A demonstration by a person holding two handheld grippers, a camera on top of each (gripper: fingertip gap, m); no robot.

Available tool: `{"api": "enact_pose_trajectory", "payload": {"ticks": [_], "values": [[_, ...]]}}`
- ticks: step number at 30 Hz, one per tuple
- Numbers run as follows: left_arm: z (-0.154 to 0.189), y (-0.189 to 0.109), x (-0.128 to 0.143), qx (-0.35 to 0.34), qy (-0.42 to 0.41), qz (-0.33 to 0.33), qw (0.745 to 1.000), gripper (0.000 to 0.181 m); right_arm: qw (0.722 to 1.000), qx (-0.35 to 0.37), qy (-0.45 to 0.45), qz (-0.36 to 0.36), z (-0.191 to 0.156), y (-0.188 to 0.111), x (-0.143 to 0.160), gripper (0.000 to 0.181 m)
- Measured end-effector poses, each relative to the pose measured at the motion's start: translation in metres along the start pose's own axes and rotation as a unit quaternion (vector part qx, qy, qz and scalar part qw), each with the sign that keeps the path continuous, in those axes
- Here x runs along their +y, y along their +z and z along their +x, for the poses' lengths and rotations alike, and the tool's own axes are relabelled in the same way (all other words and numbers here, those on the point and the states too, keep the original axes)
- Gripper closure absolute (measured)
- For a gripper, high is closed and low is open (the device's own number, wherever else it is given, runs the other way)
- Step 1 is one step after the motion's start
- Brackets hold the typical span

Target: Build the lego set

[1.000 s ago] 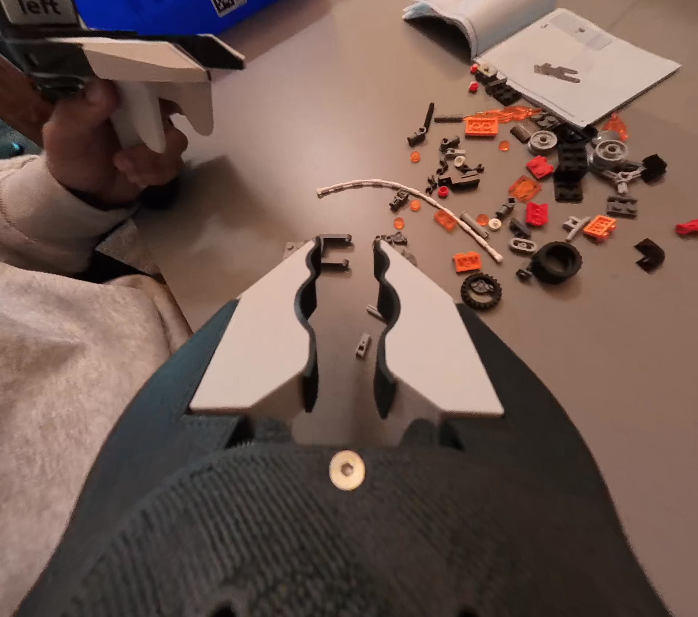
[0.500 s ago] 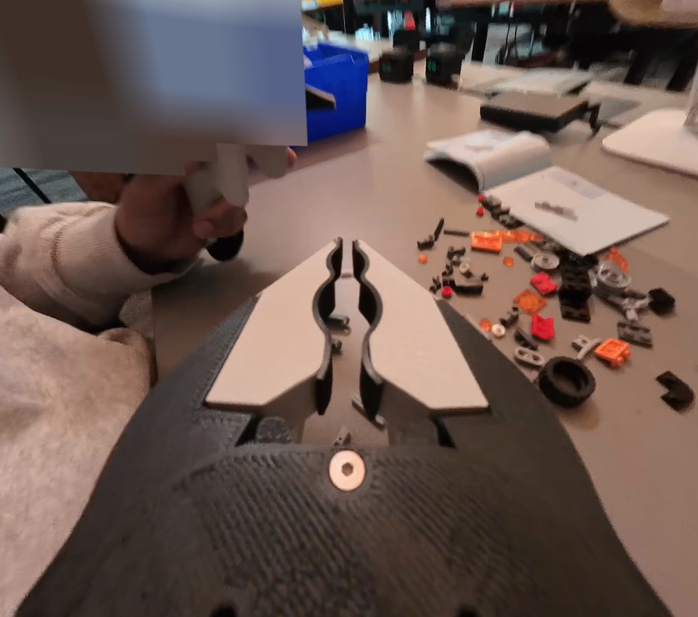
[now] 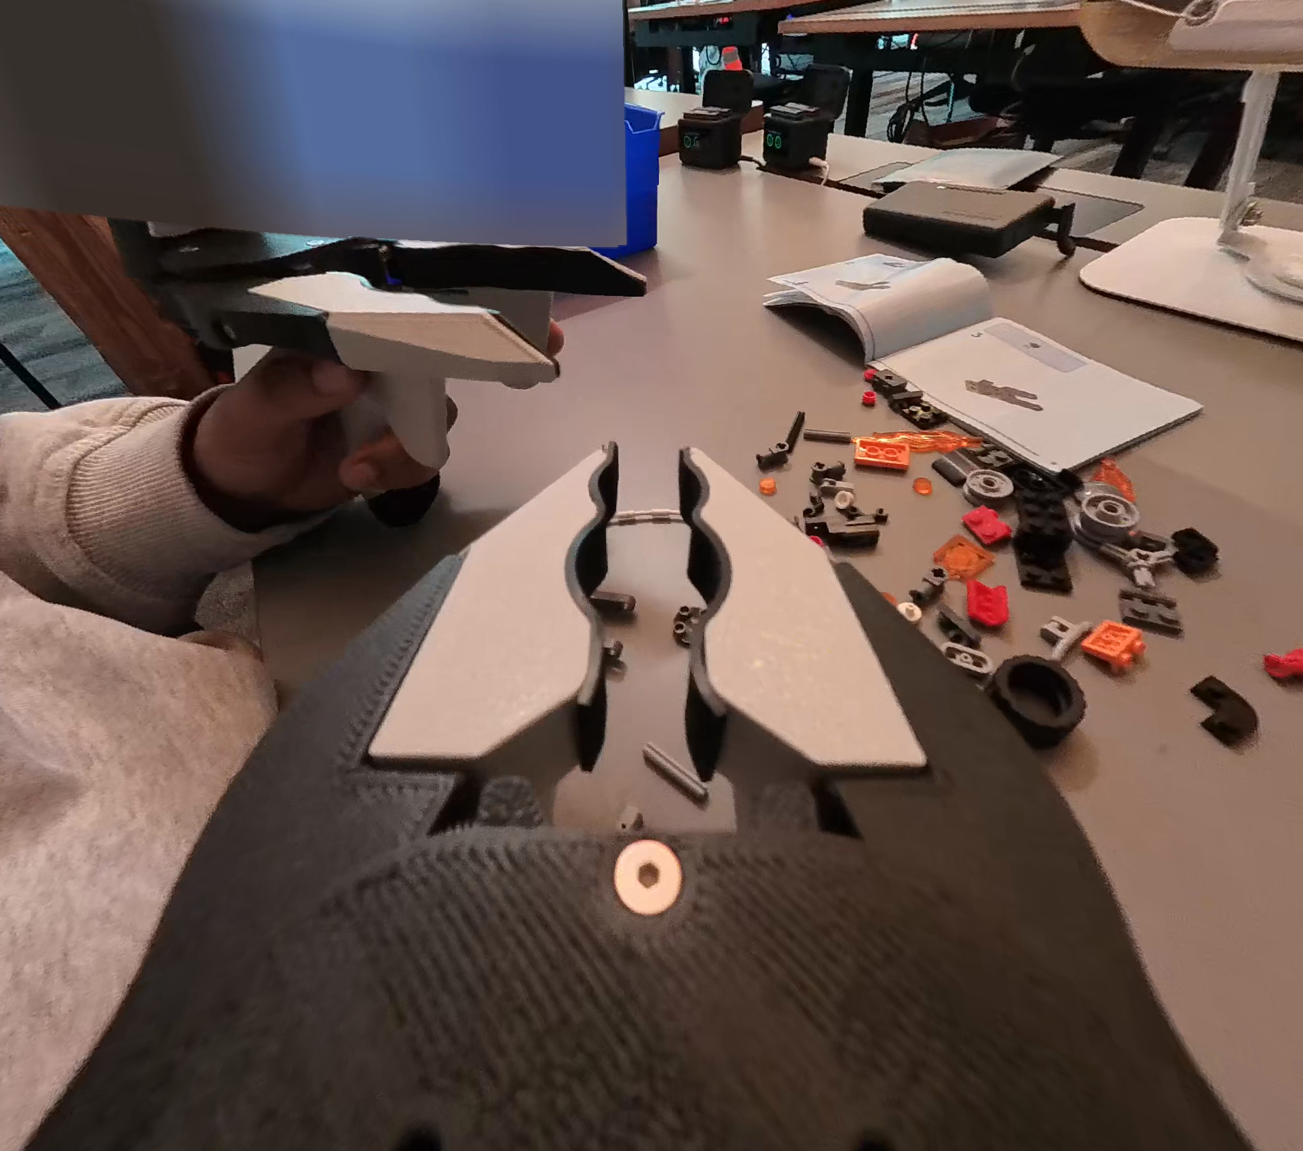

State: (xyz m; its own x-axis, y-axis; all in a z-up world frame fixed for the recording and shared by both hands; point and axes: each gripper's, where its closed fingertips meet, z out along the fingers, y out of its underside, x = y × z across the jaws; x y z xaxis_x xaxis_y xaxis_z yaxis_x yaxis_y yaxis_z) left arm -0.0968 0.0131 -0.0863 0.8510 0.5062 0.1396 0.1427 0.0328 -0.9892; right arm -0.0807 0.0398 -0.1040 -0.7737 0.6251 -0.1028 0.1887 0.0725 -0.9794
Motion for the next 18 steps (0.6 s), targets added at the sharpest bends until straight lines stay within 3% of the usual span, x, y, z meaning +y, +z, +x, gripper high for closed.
{"api": "enact_pose_trajectory", "payload": {"ticks": [18], "values": [[-0.0011,-0.0019,0.0020,0.034,-0.066,-0.002,0.997,0.110,1.000,-0.009,0.010,0.018,-0.0002,-0.0035,-0.0044,0.165]]}}
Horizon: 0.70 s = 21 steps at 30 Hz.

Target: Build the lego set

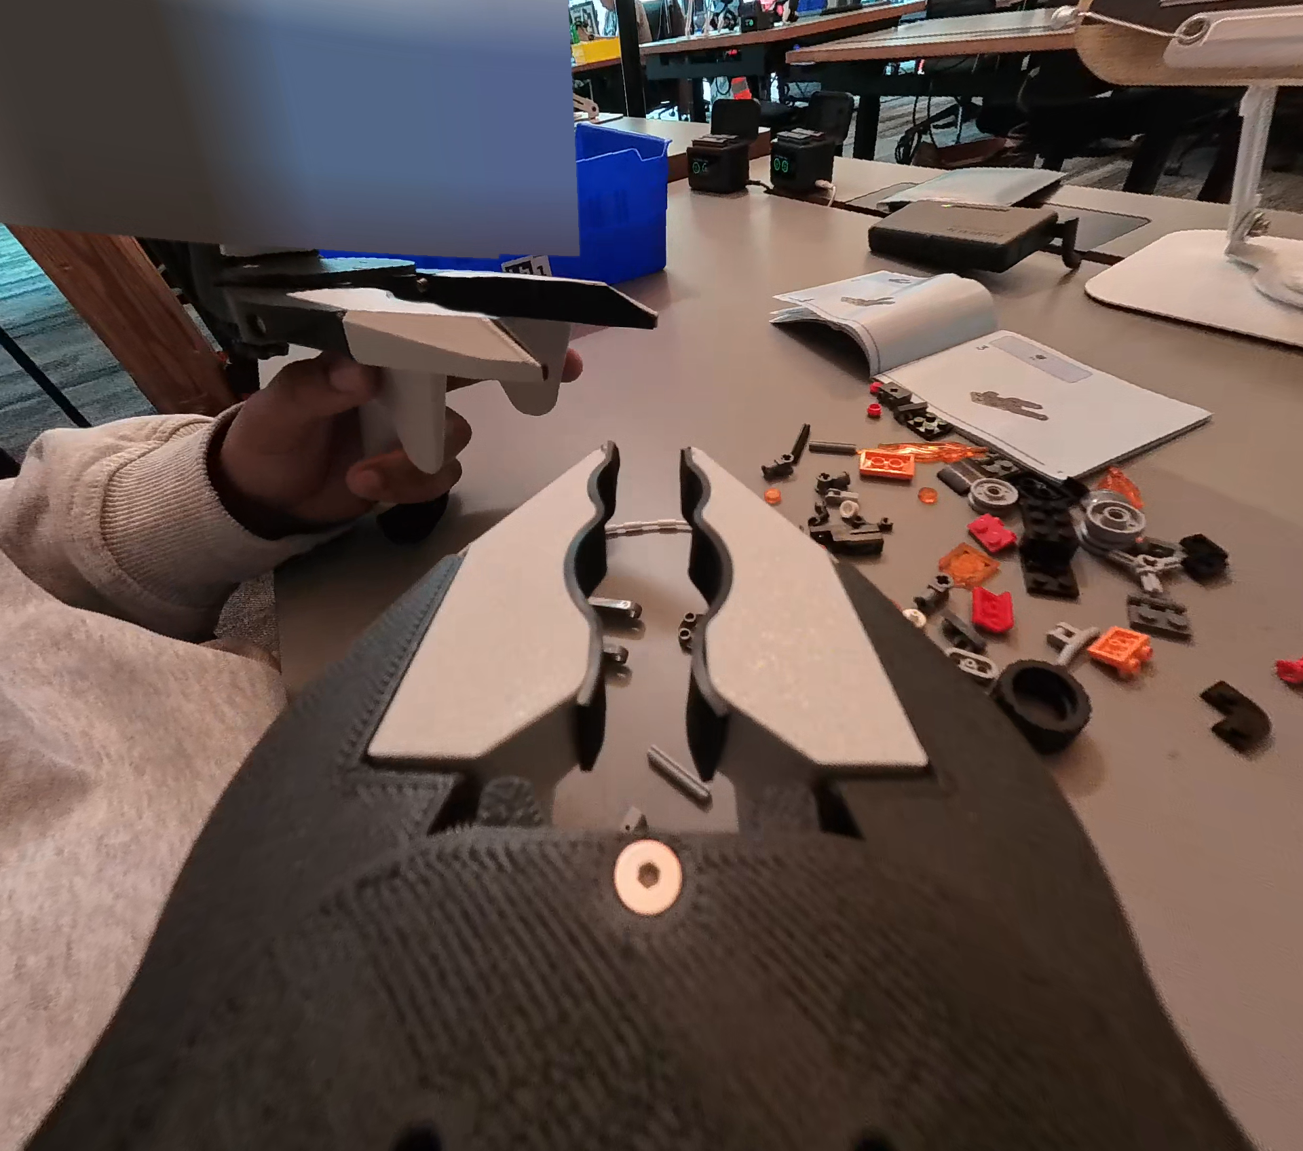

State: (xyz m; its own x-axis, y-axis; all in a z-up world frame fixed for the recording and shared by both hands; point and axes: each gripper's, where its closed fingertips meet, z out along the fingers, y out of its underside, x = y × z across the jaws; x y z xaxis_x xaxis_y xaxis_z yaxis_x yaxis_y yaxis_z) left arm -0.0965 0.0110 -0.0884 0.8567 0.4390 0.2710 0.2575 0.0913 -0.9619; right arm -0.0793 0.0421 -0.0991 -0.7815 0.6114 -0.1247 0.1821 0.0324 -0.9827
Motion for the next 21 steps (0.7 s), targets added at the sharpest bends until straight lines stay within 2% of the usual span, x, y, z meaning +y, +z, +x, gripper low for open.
{"api": "enact_pose_trajectory", "payload": {"ticks": [7,11,14,16,19,21], "values": [[0.000,0.000,0.000,0.005,-0.012,0.000,1.000,0.109,1.000,0.001,0.000,-0.003,0.000,0.001,0.001,0.165],[0.004,0.000,0.003,0.015,-0.007,-0.008,1.000,0.109,0.999,0.014,0.018,0.033,0.008,-0.007,-0.009,0.166],[0.037,0.004,0.014,0.103,-0.012,-0.044,0.994,0.113,0.996,0.023,0.039,0.072,0.019,-0.020,-0.019,0.168],[0.050,0.009,0.027,0.135,-0.022,-0.087,0.987,0.111,0.994,0.047,0.042,0.087,0.030,-0.030,-0.023,0.169],[0.045,0.012,0.037,0.088,-0.004,-0.118,0.989,0.110,0.993,0.079,0.027,0.083,0.045,-0.043,-0.022,0.169],[0.043,0.009,0.052,0.048,0.004,-0.164,0.985,0.110,0.992,0.106,0.013,0.063,0.054,-0.051,-0.016,0.170]]}}
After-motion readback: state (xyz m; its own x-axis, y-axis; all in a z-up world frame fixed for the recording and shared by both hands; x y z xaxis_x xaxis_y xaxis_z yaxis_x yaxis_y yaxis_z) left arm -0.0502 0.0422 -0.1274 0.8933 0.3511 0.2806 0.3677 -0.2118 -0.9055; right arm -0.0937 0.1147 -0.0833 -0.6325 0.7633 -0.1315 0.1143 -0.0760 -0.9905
